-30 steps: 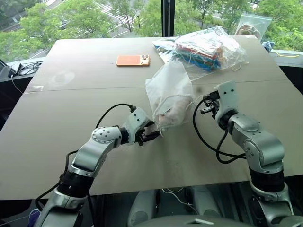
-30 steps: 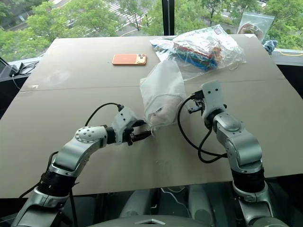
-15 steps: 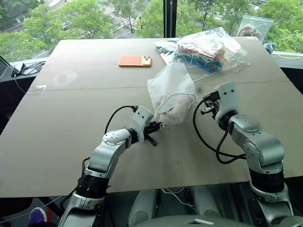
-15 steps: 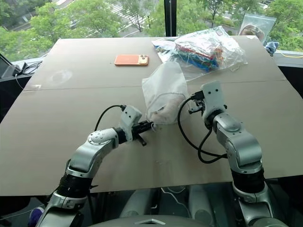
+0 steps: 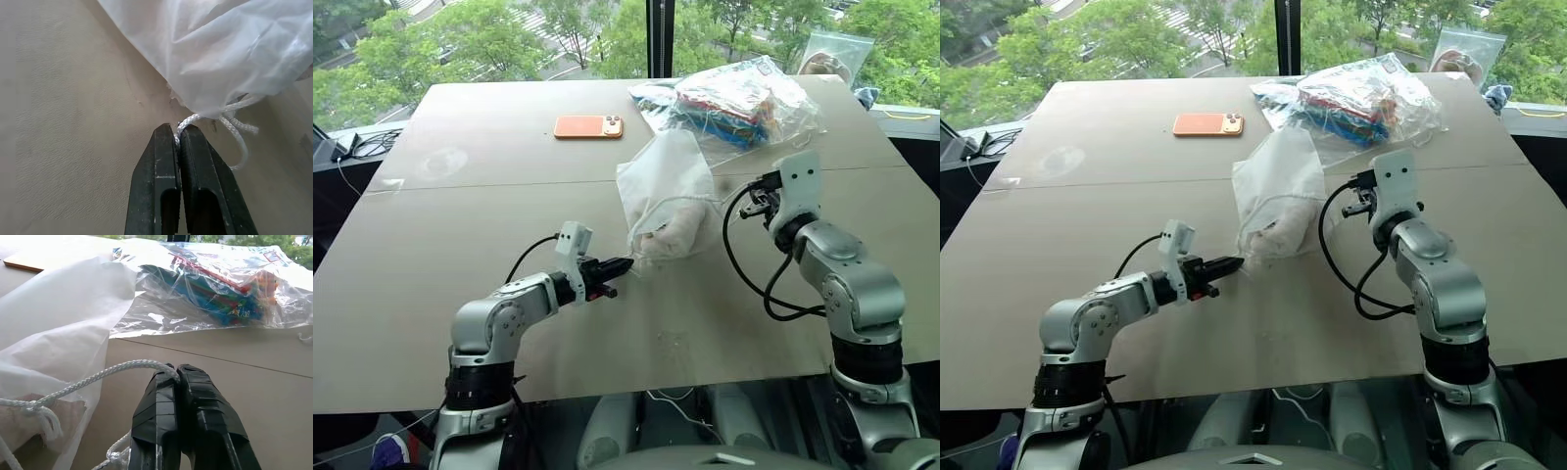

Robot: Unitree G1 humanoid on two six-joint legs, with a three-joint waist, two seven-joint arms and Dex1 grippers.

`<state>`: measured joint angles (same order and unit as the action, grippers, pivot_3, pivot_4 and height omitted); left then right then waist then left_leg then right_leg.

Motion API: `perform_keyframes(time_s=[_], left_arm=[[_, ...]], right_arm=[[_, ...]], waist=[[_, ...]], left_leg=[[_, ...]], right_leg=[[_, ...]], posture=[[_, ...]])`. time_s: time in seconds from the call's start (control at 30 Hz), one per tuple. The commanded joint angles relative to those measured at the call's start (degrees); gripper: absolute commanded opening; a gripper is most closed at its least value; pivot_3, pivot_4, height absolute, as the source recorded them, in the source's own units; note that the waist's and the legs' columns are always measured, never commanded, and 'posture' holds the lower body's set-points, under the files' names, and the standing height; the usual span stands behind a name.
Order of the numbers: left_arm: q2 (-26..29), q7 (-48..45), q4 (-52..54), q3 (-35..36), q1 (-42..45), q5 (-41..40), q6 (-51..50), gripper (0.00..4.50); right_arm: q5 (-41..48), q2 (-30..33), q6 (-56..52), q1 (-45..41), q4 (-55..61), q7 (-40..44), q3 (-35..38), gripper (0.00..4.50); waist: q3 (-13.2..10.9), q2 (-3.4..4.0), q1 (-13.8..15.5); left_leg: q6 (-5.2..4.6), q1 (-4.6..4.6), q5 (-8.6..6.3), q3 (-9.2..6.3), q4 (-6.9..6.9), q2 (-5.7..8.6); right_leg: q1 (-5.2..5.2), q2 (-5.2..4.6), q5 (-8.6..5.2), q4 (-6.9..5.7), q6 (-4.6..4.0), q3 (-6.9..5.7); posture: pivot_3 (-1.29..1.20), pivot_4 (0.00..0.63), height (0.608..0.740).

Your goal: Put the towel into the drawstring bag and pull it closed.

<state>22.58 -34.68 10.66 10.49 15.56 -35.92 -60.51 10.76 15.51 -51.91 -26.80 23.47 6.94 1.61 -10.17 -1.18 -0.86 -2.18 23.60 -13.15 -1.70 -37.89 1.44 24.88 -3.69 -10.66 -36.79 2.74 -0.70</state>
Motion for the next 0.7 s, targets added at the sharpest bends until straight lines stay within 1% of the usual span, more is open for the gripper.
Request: perform_keyframes(time_s=[0.03, 0.1, 0.23, 0.33, 0.4, 0.47, 0.57, 0.63, 0.7], left_arm=[[2.09, -0.03, 0.75, 4.96, 3.82, -3.63, -0.01, 0.03], [2.94, 0.12, -0.43, 7.24, 7.08, -5.27, 0.12, 0.03], [5.09, 0.22, -3.93, 12.12, 18.20, -10.59, -1.24, 0.03], [6.77, 0.07, -8.11, 14.85, 28.60, -14.49, -1.33, 0.03], [7.60, 1.04, -12.50, 16.20, 36.31, -15.54, -0.29, 0.03], [8.85, 1.48, -19.01, 16.85, 44.18, -14.73, 2.45, 0.03], [11.02, 1.64, -29.65, 15.94, 52.95, -10.45, 8.90, 0.03], [12.17, 1.05, -34.81, 15.74, 56.90, -9.14, 11.85, 0.03], [13.09, -0.68, -37.75, 13.32, 57.27, -6.42, 14.03, 0.03]], right_arm=[[-0.61, 1.60, 3.02, -3.58, 0.59, -0.22, 3.43, 0.00], [-0.63, 2.64, 3.61, -5.10, 0.43, 0.11, 4.53, 0.00], [-0.40, 6.07, 4.06, -10.08, 0.22, 1.37, 6.40, 0.00], [-0.87, 10.52, 5.61, -16.31, -1.50, 3.61, 6.54, 0.00], [-0.91, 13.90, 6.81, -22.07, -3.94, 5.89, 6.25, 0.00], [-1.31, 17.48, 9.19, -28.34, -7.84, 8.84, 5.31, 0.00], [-2.98, 21.88, 12.63, -35.76, -13.91, 12.33, 3.43, 0.00], [-2.52, 22.87, 12.98, -39.17, -16.23, 13.58, 3.70, 0.00], [-3.42, 23.95, 14.18, -39.90, -17.55, 14.57, 3.02, 0.00]], waist=[[0.00, 0.00, 0.05], [-0.01, 0.00, 0.16], [-0.03, 0.00, 0.20], [-0.06, -0.01, 0.11], [-0.10, -0.02, 0.08], [-0.12, -0.02, 0.01], [-0.11, -0.03, -0.15], [-0.11, -0.03, -0.24], [-0.11, -0.03, -0.24]], left_leg=[[0.00, 0.01, 0.00, -0.01, 0.00, 0.00], [0.00, 0.02, 0.00, -0.02, -0.01, 0.00], [0.01, 0.11, 0.00, -0.13, -0.12, 0.03], [0.01, 0.14, 0.00, -0.12, -0.13, 0.07], [0.00, 0.15, 0.00, -0.11, -0.12, 0.09], [0.00, 0.16, 0.00, -0.11, -0.10, 0.12], [0.00, 0.09, 0.00, -0.08, 0.08, 0.24], [0.01, 0.10, 0.00, -0.04, 0.18, 0.25], [0.01, 0.10, 0.00, 0.00, 0.34, 0.23]], right_leg=[[0.01, 0.00, 0.00, 0.00, 0.00, -0.02], [0.01, 0.00, 0.00, 0.00, -0.01, -0.02], [0.00, -0.01, 0.00, 0.02, 0.00, -0.14], [0.00, -0.02, 0.01, 0.04, 0.00, -0.13], [0.01, -0.03, 0.01, 0.06, -0.01, -0.12], [0.04, -0.02, 0.01, 0.08, 0.00, -0.12], [0.03, -0.02, 0.01, 0.15, 0.00, -0.09], [0.07, -0.03, 0.01, 0.19, -0.01, -0.06], [0.11, -0.07, 0.01, 0.25, -0.01, -0.02]], posture=[[0.00, 0.150, 0.740], [0.00, 0.150, 0.740], [0.00, 0.150, 0.740], [0.00, 0.150, 0.740], [0.00, 0.150, 0.740], [0.00, 0.150, 0.740], [0.00, 0.150, 0.740], [0.00, 0.150, 0.740], [0.00, 0.150, 0.740]])
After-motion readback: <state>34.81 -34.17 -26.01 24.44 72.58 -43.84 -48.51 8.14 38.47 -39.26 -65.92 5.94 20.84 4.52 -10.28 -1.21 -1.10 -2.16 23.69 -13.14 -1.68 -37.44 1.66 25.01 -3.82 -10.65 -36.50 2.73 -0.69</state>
